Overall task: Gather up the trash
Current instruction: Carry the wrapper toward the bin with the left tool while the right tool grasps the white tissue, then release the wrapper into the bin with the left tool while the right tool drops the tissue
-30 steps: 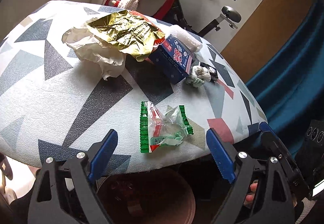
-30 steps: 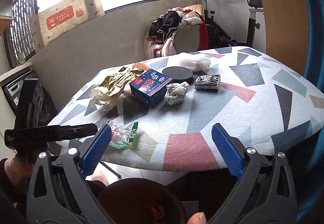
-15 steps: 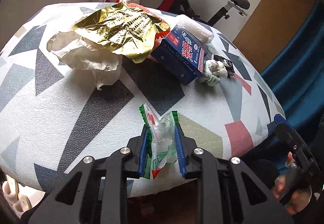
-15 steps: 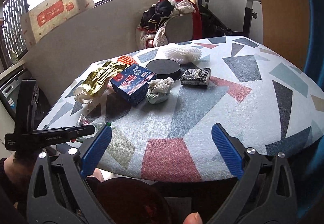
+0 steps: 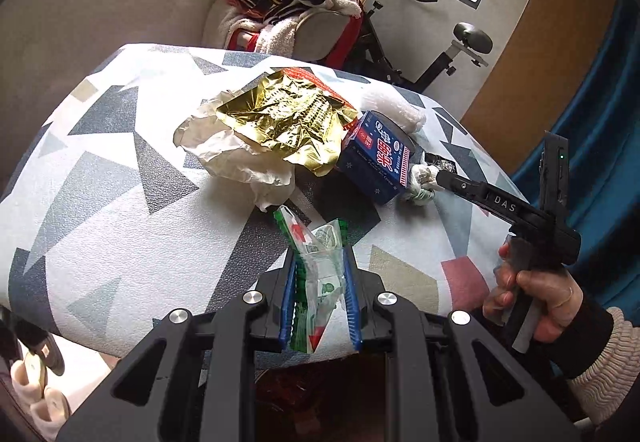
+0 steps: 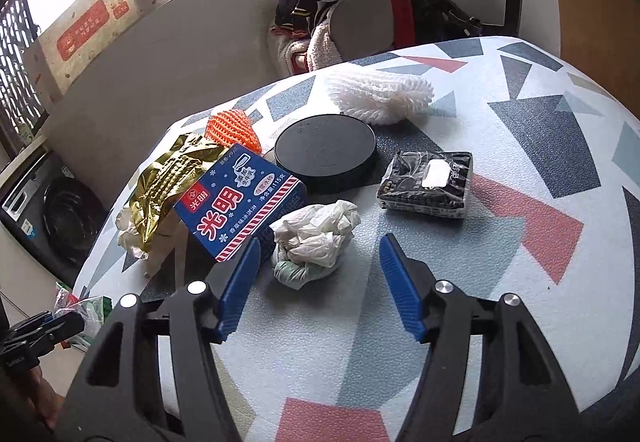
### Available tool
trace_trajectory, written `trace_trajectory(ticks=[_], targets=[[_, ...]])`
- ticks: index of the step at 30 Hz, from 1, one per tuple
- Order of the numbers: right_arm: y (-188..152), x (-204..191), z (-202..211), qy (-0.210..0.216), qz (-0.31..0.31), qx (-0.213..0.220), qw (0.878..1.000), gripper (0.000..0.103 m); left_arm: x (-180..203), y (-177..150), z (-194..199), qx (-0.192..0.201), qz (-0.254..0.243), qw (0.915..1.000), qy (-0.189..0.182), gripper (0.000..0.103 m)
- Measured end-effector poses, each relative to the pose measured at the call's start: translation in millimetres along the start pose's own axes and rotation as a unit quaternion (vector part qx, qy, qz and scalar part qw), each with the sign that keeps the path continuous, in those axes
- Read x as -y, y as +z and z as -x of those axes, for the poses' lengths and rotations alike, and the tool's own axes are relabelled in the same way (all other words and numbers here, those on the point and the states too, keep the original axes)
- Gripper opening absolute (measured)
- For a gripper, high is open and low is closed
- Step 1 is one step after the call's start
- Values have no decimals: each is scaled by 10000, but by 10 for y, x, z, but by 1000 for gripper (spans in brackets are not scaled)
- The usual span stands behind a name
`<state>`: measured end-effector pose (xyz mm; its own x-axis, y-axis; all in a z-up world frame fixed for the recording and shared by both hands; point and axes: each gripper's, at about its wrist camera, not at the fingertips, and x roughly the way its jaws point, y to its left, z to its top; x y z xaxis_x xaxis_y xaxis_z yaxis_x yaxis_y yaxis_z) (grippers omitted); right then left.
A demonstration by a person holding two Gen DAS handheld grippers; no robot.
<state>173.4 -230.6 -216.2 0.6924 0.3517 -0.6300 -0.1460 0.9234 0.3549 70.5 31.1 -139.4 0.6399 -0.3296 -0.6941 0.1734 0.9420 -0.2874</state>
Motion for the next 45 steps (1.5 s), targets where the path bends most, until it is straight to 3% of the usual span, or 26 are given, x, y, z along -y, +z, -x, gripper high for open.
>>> trace_trajectory(ticks=[6,9,11,15,21,31,45], targets=[[87,0,-269,5,-300,-267,9992,61,-34,32,63,24,0,10000,45,21],[69,15,-325,65,-302,-379,9988,48,7,33,73,10,-108,9999,21,21],[50,-4,-254,-46,-298,-370,9989,46,38,27,96,17,-172,9999,-2,21],[-27,-78,23,162,-128,-126,9997,45,102,3,126,60,-262,9996,-78,21],[-296,-297,472,389,530,157,9977,45,247,-110,180,66,-517,9984,-212,21],[-795,-403,1011,627,802,185,9946,45,362,-524,354,-222,-1114,9930,-320,21],[-1203,-609,1162,528,1144,52,9920,45,277,-916,291,-495,-1155,9908,-500,23]])
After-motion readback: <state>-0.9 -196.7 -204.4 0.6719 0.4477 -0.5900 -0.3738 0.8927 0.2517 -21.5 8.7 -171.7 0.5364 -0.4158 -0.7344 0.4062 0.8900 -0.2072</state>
